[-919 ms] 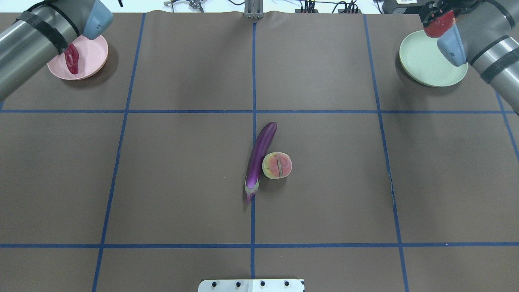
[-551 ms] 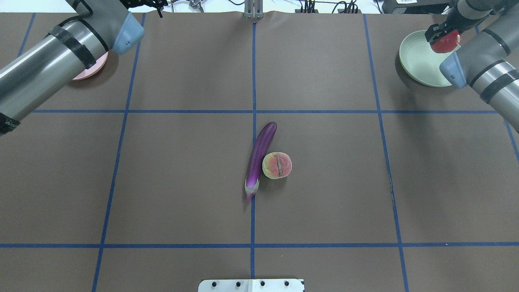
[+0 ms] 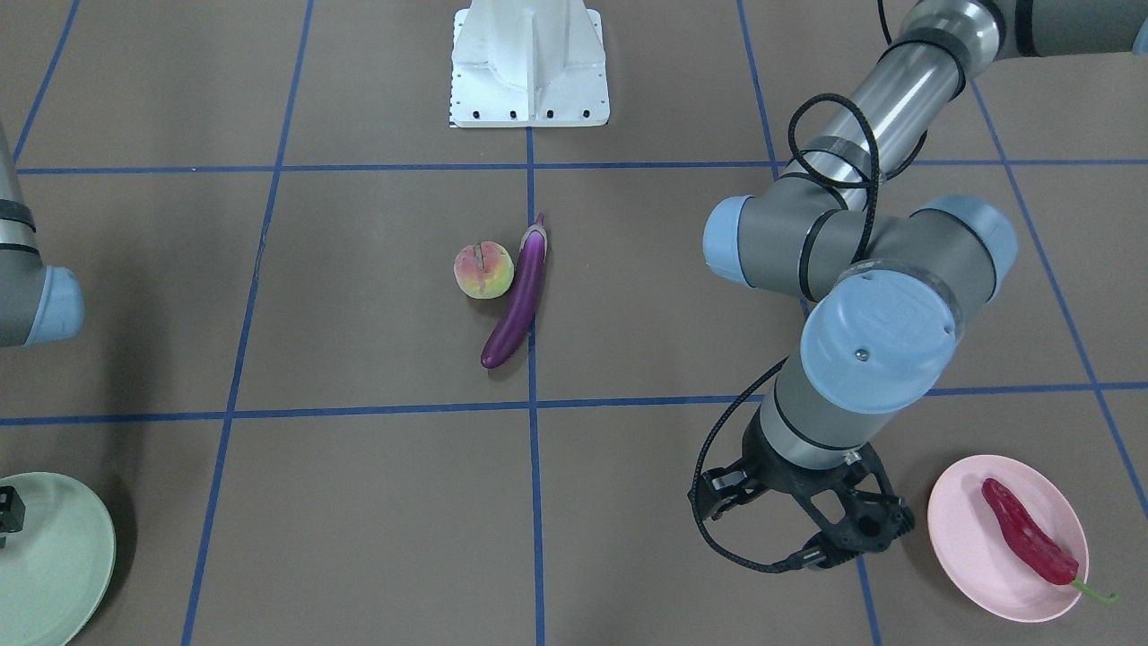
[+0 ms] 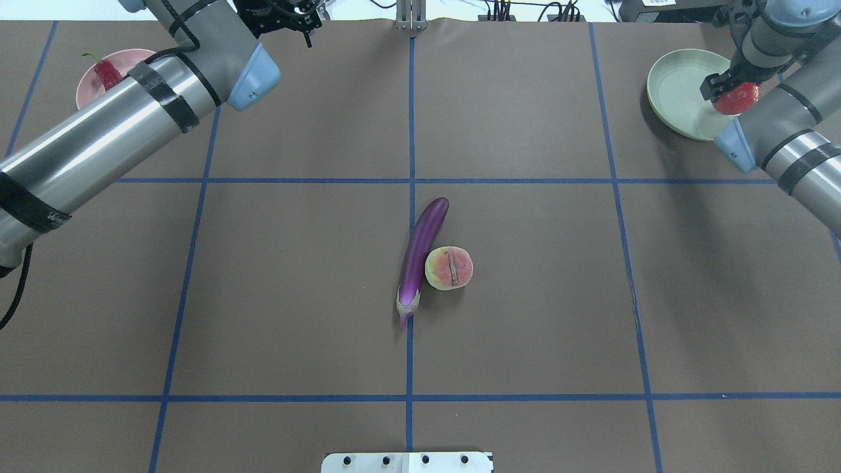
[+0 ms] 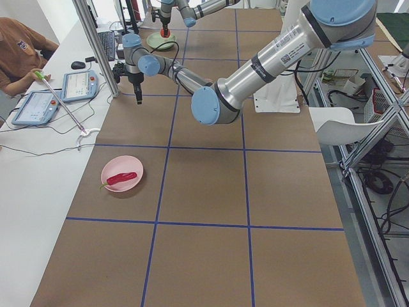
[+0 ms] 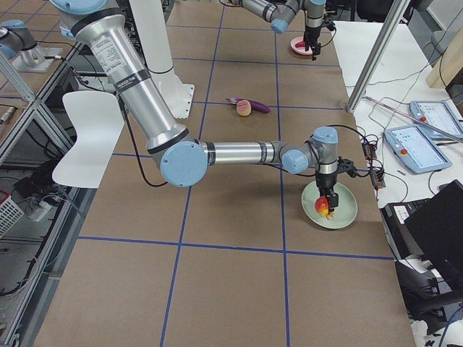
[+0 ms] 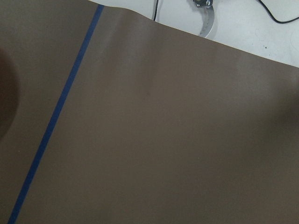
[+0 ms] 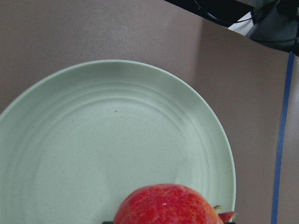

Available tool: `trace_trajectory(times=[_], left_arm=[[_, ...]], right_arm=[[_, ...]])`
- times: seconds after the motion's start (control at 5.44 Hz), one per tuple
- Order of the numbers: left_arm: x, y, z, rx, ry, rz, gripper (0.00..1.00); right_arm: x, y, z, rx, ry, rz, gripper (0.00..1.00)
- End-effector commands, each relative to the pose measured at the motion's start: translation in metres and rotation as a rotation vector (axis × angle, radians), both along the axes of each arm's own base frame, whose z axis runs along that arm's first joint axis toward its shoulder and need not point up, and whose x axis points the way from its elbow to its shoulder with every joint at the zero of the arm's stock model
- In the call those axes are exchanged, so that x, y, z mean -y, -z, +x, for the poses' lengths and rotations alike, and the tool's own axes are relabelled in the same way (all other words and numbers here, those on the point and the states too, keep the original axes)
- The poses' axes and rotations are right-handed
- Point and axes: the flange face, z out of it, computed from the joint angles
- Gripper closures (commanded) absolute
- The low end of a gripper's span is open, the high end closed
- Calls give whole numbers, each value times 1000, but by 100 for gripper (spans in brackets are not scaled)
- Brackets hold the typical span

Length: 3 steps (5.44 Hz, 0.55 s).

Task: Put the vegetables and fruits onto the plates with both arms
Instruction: 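Release the pomegranate on the green plate while the left gripper moves toward the eggplant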

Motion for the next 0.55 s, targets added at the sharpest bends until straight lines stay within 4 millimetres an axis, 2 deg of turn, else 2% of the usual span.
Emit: trace_trajectory(times=[0.0,0.18,0.37], left_arm=[[-23,16,31,-23,-9,-6,0],[-41,28,50,-42,-15,-9,0],[-65,40,77,-63,-32,-18,0]], right_arm=[[2,-6,6,-29,-14,3,85],[6,0,6,-27,-22,9,3],[10,8,8,-23,-29,19,0]])
